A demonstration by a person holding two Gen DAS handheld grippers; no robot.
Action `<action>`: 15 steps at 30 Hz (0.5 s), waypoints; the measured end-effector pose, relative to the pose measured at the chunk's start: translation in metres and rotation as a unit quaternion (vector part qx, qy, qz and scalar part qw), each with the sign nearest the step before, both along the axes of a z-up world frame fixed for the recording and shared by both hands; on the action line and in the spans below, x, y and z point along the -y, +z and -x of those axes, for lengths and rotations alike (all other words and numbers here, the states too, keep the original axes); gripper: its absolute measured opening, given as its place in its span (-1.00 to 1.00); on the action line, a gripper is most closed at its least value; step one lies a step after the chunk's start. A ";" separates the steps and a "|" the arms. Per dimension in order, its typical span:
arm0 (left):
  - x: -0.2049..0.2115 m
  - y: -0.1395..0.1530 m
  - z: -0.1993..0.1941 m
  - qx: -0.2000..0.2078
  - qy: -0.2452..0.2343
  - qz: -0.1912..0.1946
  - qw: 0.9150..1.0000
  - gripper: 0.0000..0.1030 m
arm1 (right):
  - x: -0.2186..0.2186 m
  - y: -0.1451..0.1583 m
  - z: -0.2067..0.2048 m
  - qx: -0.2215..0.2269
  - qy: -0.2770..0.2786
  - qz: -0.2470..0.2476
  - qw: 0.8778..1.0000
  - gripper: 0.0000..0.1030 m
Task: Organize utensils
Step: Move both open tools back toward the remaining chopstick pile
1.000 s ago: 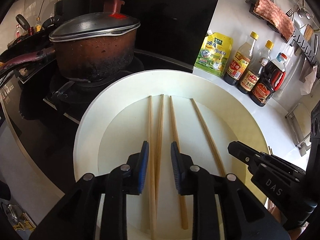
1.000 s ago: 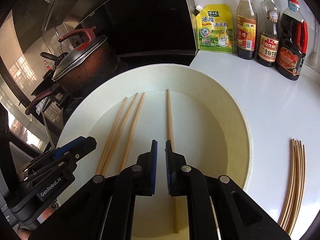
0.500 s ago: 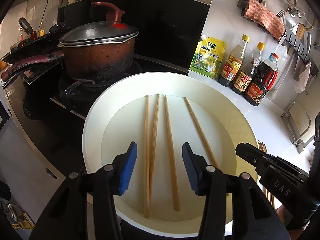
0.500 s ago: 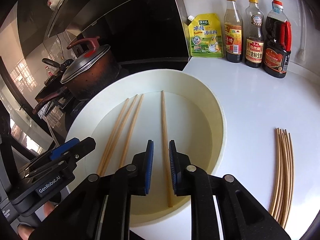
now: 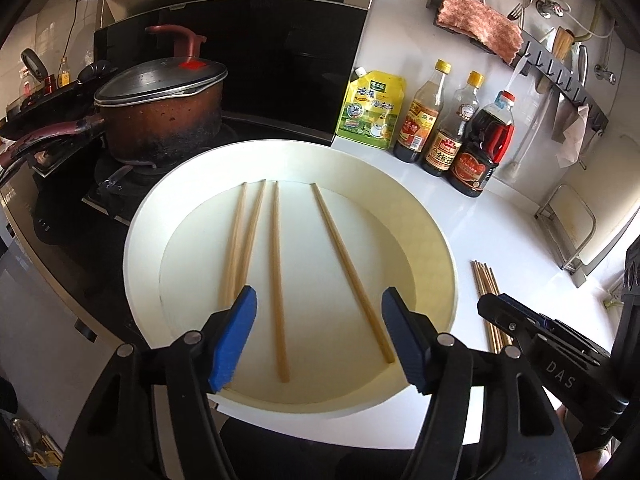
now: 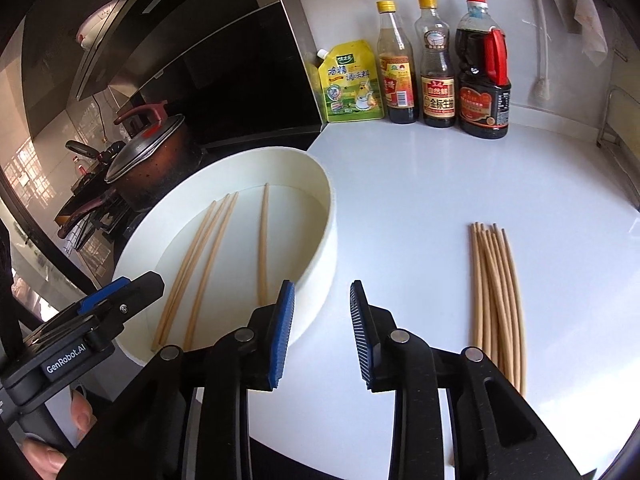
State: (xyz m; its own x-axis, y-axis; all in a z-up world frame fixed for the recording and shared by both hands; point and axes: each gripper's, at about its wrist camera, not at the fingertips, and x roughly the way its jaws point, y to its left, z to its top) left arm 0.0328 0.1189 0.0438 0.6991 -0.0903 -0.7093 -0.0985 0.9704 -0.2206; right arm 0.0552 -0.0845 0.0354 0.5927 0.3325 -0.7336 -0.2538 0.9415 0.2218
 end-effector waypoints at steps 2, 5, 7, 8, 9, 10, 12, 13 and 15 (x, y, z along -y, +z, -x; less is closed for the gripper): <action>0.008 0.001 0.002 0.001 -0.008 0.001 1.000 0.26 | 0.011 0.000 0.005 0.001 -0.009 0.001 1.000 -0.43; 0.020 0.002 0.006 0.002 -0.019 0.004 1.000 0.29 | 0.029 0.001 0.012 0.004 -0.025 -0.001 1.000 -0.41; 0.029 0.003 0.008 0.003 -0.026 0.007 1.000 0.31 | 0.040 0.002 0.015 0.005 -0.033 -0.002 0.999 -0.35; 0.033 0.003 0.009 0.004 -0.029 0.007 1.000 0.32 | 0.045 0.002 0.017 0.007 -0.038 -0.001 0.999 -0.33; 0.037 0.003 0.009 0.004 -0.032 0.007 0.999 0.32 | 0.051 0.001 0.018 0.007 -0.042 0.000 0.999 -0.31; 0.041 0.004 0.010 0.004 -0.034 0.008 0.999 0.33 | 0.056 0.001 0.019 0.007 -0.045 0.002 0.999 -0.31; 0.048 0.004 0.011 0.003 -0.040 0.012 0.999 0.33 | 0.066 -0.001 0.021 0.006 -0.052 0.005 0.999 -0.31; 0.053 0.004 0.011 0.003 -0.043 0.013 0.999 0.33 | 0.072 -0.003 0.022 0.005 -0.056 0.007 0.998 -0.31; 0.062 0.005 0.013 0.002 -0.050 0.013 0.999 0.33 | 0.080 -0.006 0.024 0.002 -0.061 0.010 0.998 -0.31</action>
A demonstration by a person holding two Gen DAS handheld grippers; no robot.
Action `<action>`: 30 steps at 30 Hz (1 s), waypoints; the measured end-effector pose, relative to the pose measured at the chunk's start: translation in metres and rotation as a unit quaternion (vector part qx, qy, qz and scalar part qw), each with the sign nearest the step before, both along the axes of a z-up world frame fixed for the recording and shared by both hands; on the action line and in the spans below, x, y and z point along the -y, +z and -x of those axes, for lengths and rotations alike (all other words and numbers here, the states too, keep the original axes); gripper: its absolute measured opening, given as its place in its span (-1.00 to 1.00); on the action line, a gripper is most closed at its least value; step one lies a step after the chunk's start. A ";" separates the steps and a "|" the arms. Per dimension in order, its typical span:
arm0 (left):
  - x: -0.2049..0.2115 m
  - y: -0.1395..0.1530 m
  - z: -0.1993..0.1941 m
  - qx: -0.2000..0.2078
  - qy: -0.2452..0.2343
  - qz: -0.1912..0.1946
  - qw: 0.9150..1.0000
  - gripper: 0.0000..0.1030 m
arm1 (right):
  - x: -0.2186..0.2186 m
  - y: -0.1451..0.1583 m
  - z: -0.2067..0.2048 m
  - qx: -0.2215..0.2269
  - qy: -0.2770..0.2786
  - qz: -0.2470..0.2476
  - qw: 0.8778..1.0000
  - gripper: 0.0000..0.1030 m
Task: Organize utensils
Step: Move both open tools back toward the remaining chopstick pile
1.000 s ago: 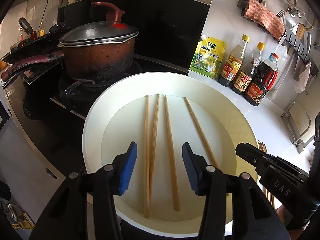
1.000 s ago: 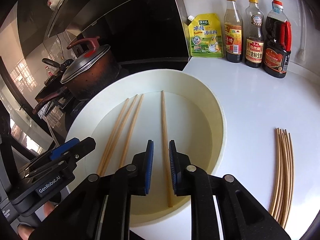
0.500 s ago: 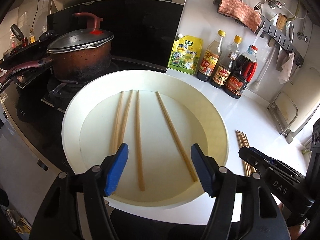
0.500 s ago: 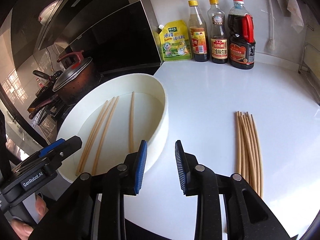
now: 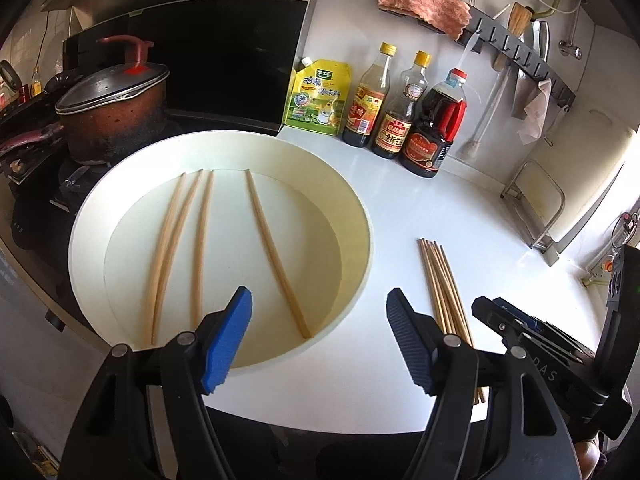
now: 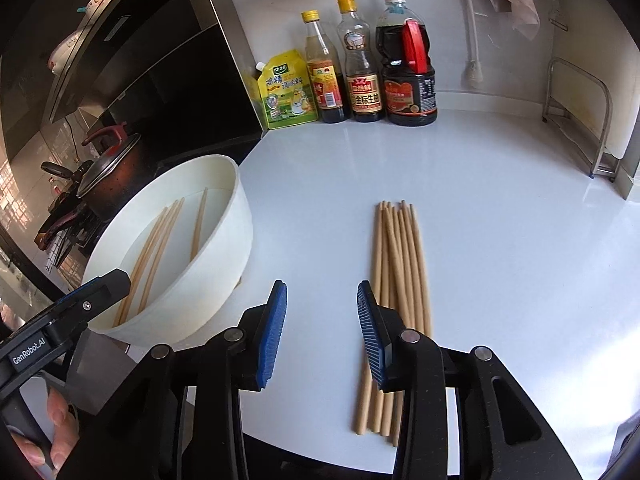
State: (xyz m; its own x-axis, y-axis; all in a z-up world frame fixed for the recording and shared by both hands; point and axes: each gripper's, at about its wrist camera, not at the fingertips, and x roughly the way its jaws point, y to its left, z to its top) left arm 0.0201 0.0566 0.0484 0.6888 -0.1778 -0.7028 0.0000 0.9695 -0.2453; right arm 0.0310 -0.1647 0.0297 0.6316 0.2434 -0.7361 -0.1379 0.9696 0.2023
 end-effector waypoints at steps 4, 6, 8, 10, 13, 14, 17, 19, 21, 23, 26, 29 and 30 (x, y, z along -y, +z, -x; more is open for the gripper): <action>0.020 -0.001 0.001 -0.002 -0.015 -0.006 1.000 0.36 | 0.016 -0.005 0.004 -0.004 -0.010 0.006 1.000 -0.31; 0.030 -0.002 0.001 -0.005 -0.023 -0.008 1.000 0.36 | 0.025 -0.007 0.006 -0.006 -0.015 0.007 1.000 -0.31; 0.038 -0.003 0.002 -0.007 -0.029 -0.009 0.999 0.36 | 0.033 -0.007 0.007 -0.006 -0.020 0.009 1.000 -0.29; 0.046 -0.003 0.003 -0.007 -0.034 -0.011 0.999 0.36 | 0.041 -0.008 0.007 -0.004 -0.024 0.017 1.000 -0.28; 0.056 -0.004 0.003 -0.007 -0.039 -0.013 0.999 0.38 | 0.052 -0.011 0.006 -0.003 -0.030 0.025 0.999 -0.28; 0.060 -0.005 0.003 -0.008 -0.041 -0.013 0.999 0.39 | 0.056 -0.012 0.005 -0.004 -0.032 0.025 0.999 -0.28; 0.072 -0.007 0.002 -0.010 -0.049 -0.016 0.999 0.39 | 0.064 -0.016 0.003 -0.005 -0.034 0.028 0.999 -0.28; 0.079 -0.009 0.001 -0.013 -0.053 -0.019 0.998 0.40 | 0.070 -0.019 0.002 -0.007 -0.036 0.030 0.999 -0.28; 0.086 -0.012 0.000 -0.018 -0.057 -0.018 0.998 0.40 | 0.075 -0.024 -0.001 -0.012 -0.036 0.030 0.999 -0.28; 0.093 -0.015 -0.001 -0.020 -0.061 -0.020 0.998 0.40 | 0.077 -0.028 -0.005 -0.016 -0.036 0.031 0.999 -0.28; 0.102 -0.019 -0.002 -0.024 -0.065 -0.024 0.997 0.43 | 0.079 -0.034 -0.010 -0.022 -0.031 0.038 0.999 -0.28; 0.107 -0.024 -0.003 -0.027 -0.065 -0.026 0.997 0.44 | 0.080 -0.041 -0.017 -0.029 -0.026 0.046 0.998 -0.27; 0.108 -0.026 -0.004 -0.027 -0.063 -0.027 0.997 0.46 | 0.080 -0.043 -0.019 -0.031 -0.025 0.047 0.998 -0.27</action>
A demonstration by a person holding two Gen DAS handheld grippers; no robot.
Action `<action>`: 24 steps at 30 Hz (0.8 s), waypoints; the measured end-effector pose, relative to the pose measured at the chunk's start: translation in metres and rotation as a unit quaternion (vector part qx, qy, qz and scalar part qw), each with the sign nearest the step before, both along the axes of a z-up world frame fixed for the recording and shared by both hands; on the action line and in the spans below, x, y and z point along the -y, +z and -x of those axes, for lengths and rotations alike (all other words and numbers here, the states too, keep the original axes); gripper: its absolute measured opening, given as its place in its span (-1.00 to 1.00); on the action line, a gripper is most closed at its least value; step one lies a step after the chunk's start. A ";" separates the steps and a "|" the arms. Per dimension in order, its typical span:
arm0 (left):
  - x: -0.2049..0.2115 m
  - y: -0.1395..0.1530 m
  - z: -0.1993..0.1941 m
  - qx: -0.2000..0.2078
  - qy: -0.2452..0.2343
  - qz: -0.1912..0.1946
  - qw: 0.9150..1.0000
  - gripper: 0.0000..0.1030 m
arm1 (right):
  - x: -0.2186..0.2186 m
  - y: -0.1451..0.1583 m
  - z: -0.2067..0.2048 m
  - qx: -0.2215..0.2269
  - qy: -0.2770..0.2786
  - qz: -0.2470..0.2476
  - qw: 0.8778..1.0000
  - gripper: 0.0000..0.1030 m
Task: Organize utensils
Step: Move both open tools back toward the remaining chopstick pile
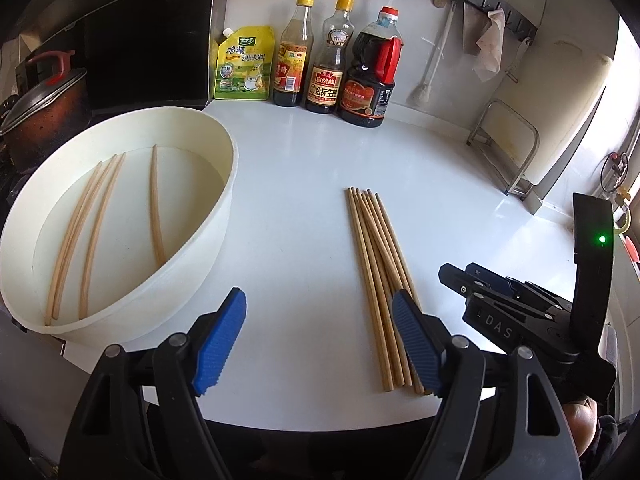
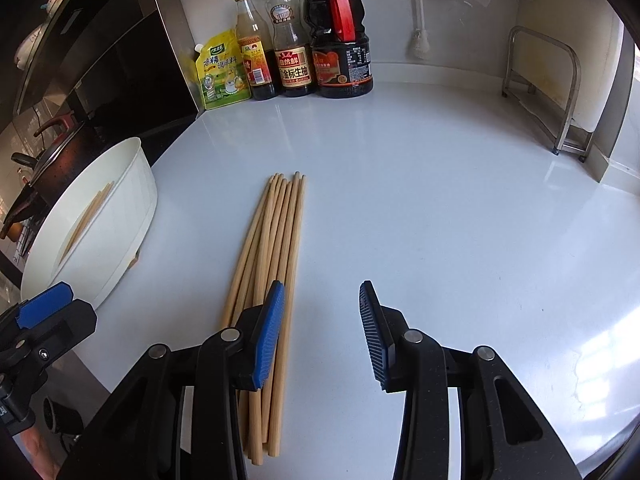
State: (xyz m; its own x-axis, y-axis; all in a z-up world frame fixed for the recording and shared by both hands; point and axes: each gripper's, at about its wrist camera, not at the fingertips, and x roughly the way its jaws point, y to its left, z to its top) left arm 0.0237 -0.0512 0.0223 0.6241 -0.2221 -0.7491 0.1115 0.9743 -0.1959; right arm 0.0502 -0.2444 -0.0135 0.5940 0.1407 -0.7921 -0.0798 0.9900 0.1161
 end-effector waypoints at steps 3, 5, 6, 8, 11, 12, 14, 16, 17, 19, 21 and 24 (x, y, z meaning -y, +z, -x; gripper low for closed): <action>0.002 -0.006 -0.002 -0.004 0.004 -0.001 1.000 0.47 | -0.002 -0.007 -0.006 -0.005 0.008 0.012 1.000 -0.27; 0.004 -0.010 -0.004 -0.006 0.006 -0.002 1.000 0.47 | -0.004 -0.011 -0.008 -0.007 0.015 0.019 1.000 -0.27; 0.006 -0.012 -0.004 -0.006 0.007 -0.004 1.000 0.47 | -0.005 -0.012 -0.009 -0.008 0.018 0.020 1.000 -0.27; 0.009 -0.016 -0.005 -0.006 0.008 -0.010 1.000 0.47 | -0.007 -0.015 -0.011 -0.011 0.024 0.019 0.999 -0.27; 0.013 -0.021 -0.006 -0.005 0.012 -0.019 1.000 0.47 | -0.008 -0.017 -0.011 -0.012 0.030 0.018 0.999 -0.27; 0.014 -0.022 -0.007 -0.006 0.012 -0.021 1.000 0.47 | -0.008 -0.018 -0.011 -0.013 0.033 0.017 0.999 -0.27; 0.017 -0.025 -0.008 -0.007 0.012 -0.025 1.000 0.47 | -0.009 -0.020 -0.011 -0.017 0.038 0.015 0.999 -0.27; 0.019 -0.027 -0.009 -0.008 0.012 -0.028 1.000 0.47 | -0.010 -0.023 -0.011 -0.021 0.042 0.015 0.999 -0.27; 0.019 -0.028 -0.010 -0.009 0.011 -0.028 1.000 0.47 | -0.010 -0.024 -0.011 -0.024 0.044 0.015 0.999 -0.27; 0.019 -0.030 -0.011 -0.011 0.013 -0.027 0.999 0.47 | -0.011 -0.026 -0.011 -0.026 0.045 0.015 0.999 -0.27; 0.018 -0.033 -0.012 -0.013 0.015 -0.025 0.999 0.47 | -0.012 -0.028 -0.011 -0.029 0.048 0.015 0.998 -0.27; 0.017 -0.035 -0.015 -0.017 0.020 -0.024 0.999 0.47 | -0.015 -0.030 -0.011 -0.030 0.055 0.023 0.998 -0.27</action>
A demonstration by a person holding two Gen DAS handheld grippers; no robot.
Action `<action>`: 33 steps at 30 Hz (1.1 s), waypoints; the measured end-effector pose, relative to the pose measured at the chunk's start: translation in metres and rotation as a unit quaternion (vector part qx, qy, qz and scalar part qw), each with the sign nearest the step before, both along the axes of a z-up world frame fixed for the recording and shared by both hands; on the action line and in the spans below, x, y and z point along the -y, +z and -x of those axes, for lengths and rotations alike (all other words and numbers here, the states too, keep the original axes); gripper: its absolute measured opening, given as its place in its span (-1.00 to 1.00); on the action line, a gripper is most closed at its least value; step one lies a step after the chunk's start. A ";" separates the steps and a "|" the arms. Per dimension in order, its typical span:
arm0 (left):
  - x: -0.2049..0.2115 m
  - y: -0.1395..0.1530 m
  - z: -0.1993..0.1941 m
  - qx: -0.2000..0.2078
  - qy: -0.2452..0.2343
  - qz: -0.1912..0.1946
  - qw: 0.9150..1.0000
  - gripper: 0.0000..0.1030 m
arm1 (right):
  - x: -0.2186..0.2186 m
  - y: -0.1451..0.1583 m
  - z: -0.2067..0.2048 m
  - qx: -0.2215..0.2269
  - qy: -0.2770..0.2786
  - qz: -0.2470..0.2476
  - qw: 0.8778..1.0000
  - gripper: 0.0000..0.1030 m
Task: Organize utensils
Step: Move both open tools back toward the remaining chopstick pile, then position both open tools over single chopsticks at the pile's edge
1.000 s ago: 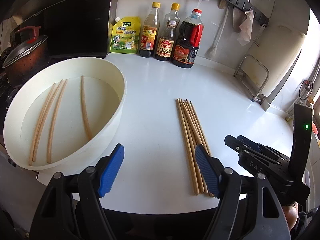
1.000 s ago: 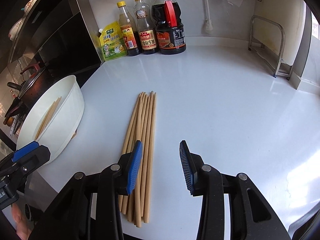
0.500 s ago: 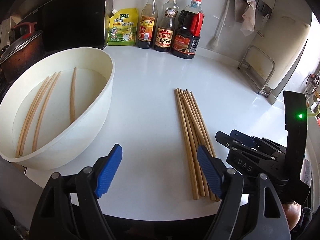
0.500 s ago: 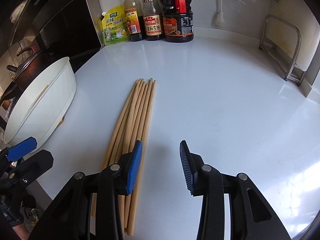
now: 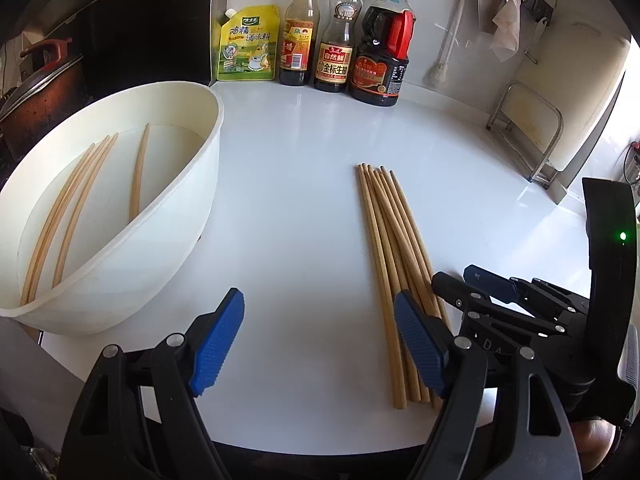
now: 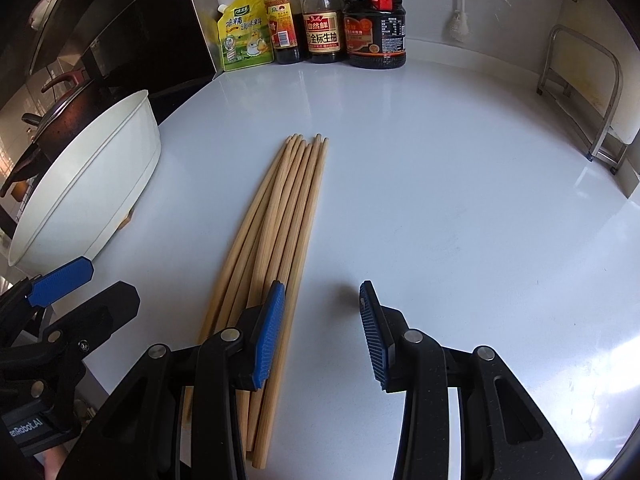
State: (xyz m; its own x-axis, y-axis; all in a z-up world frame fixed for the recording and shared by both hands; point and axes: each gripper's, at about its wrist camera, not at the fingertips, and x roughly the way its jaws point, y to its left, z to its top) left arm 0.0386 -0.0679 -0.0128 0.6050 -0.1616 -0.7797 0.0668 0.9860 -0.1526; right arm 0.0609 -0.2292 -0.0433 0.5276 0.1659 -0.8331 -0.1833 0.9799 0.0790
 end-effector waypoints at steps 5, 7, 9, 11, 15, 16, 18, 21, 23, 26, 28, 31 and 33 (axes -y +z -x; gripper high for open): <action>0.001 -0.001 -0.001 -0.003 0.003 0.005 1.000 0.48 | 0.001 -0.001 0.001 0.002 0.000 0.014 1.000 -0.27; 0.004 -0.001 -0.002 -0.003 0.002 0.004 1.000 0.50 | 0.002 -0.001 0.002 0.006 -0.002 0.028 1.000 -0.27; 0.006 -0.002 -0.003 -0.003 0.002 0.004 1.000 0.51 | 0.005 -0.001 0.003 0.008 -0.004 0.031 0.999 -0.27; 0.009 -0.003 -0.005 -0.005 0.002 0.005 1.000 0.51 | 0.009 -0.001 0.003 0.008 -0.008 0.028 1.000 -0.27; 0.016 -0.005 -0.009 -0.009 0.001 0.007 1.000 0.51 | 0.020 -0.001 0.002 0.011 -0.021 0.032 0.999 -0.27; 0.018 -0.005 -0.010 -0.009 0.000 0.004 1.000 0.51 | 0.022 -0.001 0.002 0.011 -0.024 0.034 0.999 -0.27; 0.022 -0.006 -0.011 -0.008 0.000 -0.001 1.000 0.51 | 0.028 -0.001 0.002 0.011 -0.028 0.036 0.999 -0.27; 0.028 -0.009 -0.014 -0.011 -0.001 -0.008 1.000 0.51 | 0.036 -0.001 0.002 0.011 -0.036 0.035 0.999 -0.27; 0.029 -0.013 -0.015 -0.015 -0.002 -0.015 1.000 0.51 | 0.041 -0.001 0.001 0.010 -0.040 0.033 0.999 -0.27; 0.030 -0.019 -0.017 -0.022 0.000 -0.019 1.000 0.51 | 0.045 0.000 0.002 0.009 -0.040 0.020 0.999 -0.27; 0.030 -0.021 -0.019 -0.024 0.002 -0.022 0.999 0.51 | 0.046 0.001 0.002 0.012 -0.040 0.014 0.999 -0.27; 0.030 -0.024 -0.020 -0.025 0.004 -0.028 0.999 0.51 | 0.045 0.002 0.002 0.017 -0.037 0.013 0.999 -0.27; 0.030 -0.026 -0.022 -0.028 0.005 -0.030 0.999 0.51 | 0.045 0.002 0.001 0.018 -0.035 0.014 0.999 -0.27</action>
